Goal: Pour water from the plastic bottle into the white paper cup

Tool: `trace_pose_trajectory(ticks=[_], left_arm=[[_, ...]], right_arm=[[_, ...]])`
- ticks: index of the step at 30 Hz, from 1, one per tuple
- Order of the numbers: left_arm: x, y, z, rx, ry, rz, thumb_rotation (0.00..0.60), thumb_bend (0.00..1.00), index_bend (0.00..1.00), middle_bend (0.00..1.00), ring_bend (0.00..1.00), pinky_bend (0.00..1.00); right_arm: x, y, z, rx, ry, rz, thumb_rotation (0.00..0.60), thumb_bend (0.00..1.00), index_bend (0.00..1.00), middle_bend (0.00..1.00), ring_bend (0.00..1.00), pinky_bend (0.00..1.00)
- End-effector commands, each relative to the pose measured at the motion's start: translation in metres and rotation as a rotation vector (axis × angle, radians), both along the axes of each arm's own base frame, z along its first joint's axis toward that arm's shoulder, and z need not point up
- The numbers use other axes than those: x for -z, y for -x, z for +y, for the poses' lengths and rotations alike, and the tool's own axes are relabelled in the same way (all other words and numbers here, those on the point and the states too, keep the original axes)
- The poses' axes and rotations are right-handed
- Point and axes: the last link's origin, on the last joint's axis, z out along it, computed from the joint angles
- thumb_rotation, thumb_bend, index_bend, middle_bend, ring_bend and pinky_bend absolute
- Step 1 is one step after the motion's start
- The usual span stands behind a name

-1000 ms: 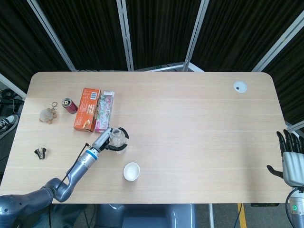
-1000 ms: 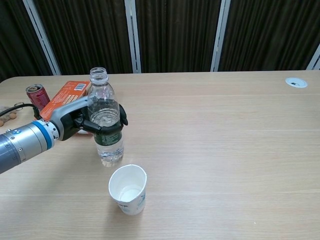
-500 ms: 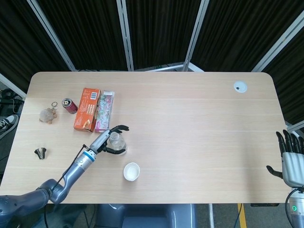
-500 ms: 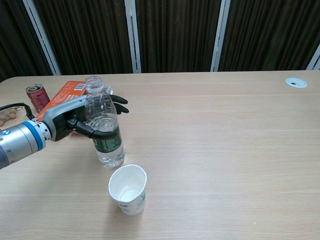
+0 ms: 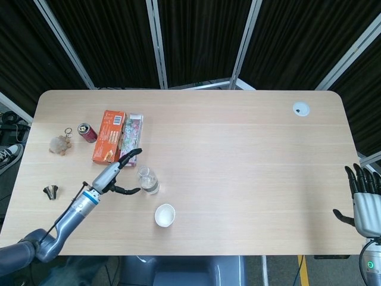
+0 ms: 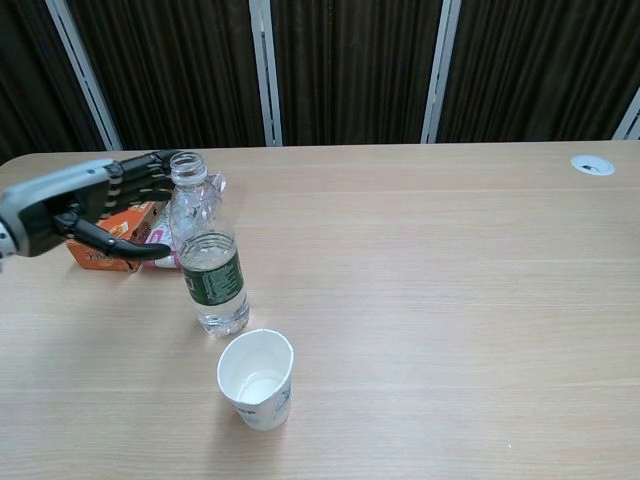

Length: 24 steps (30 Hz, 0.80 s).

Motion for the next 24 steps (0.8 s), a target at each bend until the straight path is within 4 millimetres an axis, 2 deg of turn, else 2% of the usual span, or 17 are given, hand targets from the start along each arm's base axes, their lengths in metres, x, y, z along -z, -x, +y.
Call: trace_pose_trajectory(ticks=[1,4,7,11,14,15,19,24], left_arm=[[-0.029,0.011,-0.015,0.032,-0.049,0.052,0.575,0.23,0.0,0.0,0.0,0.0],[-0.06,0.025,-0.025,0.028,-0.13,0.129,0.577,0.21,0.0,0.0,0.0,0.0],[-0.091,0.043,-0.038,0.032,-0.29,0.308,0.576,0.15,0.0,0.0,0.0,0.0],[-0.113,0.053,-0.064,0.003,-0.445,0.456,0.6,0.09,0.0,0.0,0.0,0.0],[-0.127,0.053,-0.093,-0.021,-0.52,0.584,0.6,0.04,0.0,0.0,0.0,0.0],[-0.135,0.054,-0.109,-0.043,-0.567,0.665,0.6,0.03,0.0,0.0,0.0,0.0],[-0.14,0.044,-0.13,-0.096,-0.618,0.757,0.6,0.0,0.0,0.0,0.0,0.0],[-0.141,0.04,-0.139,-0.115,-0.639,0.797,0.6,0.0,0.0,0.0,0.0,0.0]], right_arm=[[-0.001,-0.001,0.001,-0.006,0.001,-0.007,0.6,0.0,0.0,0.0,0.0,0.0],[-0.005,-0.004,0.003,-0.025,0.003,-0.025,0.6,0.0,0.0,0.0,0.0,0.0],[-0.009,-0.008,0.006,-0.051,0.007,-0.04,0.6,0.0,0.0,0.0,0.0,0.0],[-0.013,-0.013,0.009,-0.08,0.009,-0.063,0.6,0.0,0.0,0.0,0.0,0.0],[-0.016,-0.014,0.011,-0.098,0.004,-0.083,0.6,0.0,0.0,0.0,0.0,0.0],[-0.017,-0.017,0.012,-0.114,0.002,-0.096,0.6,0.0,0.0,0.0,0.0,0.0],[-0.021,-0.019,0.014,-0.135,0.002,-0.113,0.6,0.0,0.0,0.0,0.0,0.0],[-0.024,-0.023,0.016,-0.156,0.007,-0.126,0.6,0.0,0.0,0.0,0.0,0.0]])
